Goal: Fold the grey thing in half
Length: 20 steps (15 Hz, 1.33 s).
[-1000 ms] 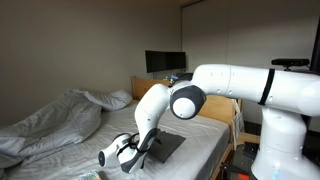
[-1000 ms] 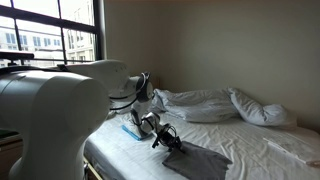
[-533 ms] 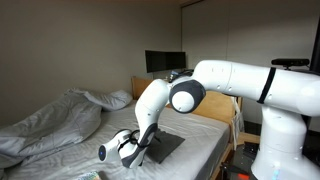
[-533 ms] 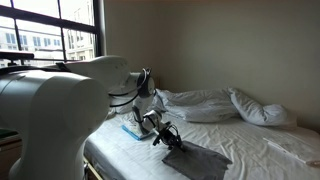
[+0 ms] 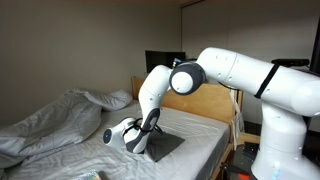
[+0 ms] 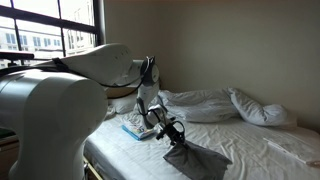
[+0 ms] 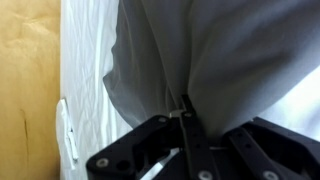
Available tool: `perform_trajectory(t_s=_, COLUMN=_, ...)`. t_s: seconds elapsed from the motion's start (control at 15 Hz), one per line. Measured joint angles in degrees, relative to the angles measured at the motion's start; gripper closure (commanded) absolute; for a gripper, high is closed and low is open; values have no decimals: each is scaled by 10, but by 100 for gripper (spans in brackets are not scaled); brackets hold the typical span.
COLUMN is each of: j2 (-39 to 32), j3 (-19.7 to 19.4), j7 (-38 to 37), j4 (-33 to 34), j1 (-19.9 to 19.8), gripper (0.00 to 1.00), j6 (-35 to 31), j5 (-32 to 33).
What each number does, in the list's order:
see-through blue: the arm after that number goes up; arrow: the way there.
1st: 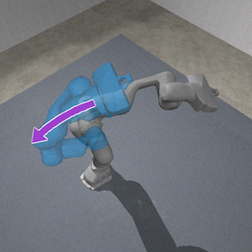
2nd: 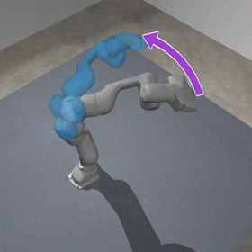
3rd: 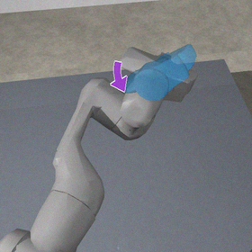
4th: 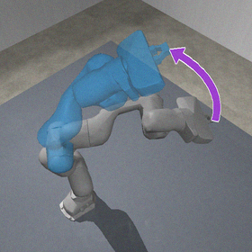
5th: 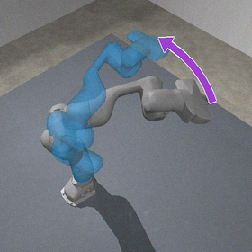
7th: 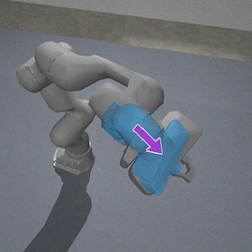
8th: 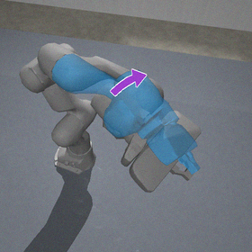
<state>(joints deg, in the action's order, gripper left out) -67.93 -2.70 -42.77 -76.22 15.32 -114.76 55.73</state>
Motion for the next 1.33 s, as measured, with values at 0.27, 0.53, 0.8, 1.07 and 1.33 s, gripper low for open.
perform_trajectory(t_s=0.27, j2=51, j3=7, j7=113, j4=-49, j1=-46, gripper=90, j6=-58, j5=-20)
perform_trajectory(t_s=0.53, j2=81, j3=12, j7=255, j4=-66, j1=-100, gripper=90, j6=-97, j5=-70)
perform_trajectory(t_s=0.8, j2=91, j3=21, j7=404, j4=-67, j1=-149, gripper=90, j6=-101, j5=-148)
perform_trajectory(t_s=1.07, j2=92, j3=28, j7=542, j4=-67, j1=-185, gripper=90, j6=-96, j5=-236)
perform_trajectory(t_s=1.33, j2=94, j3=29, j7=643, j4=-64, j1=-213, gripper=90, j6=-67, j5=-303)
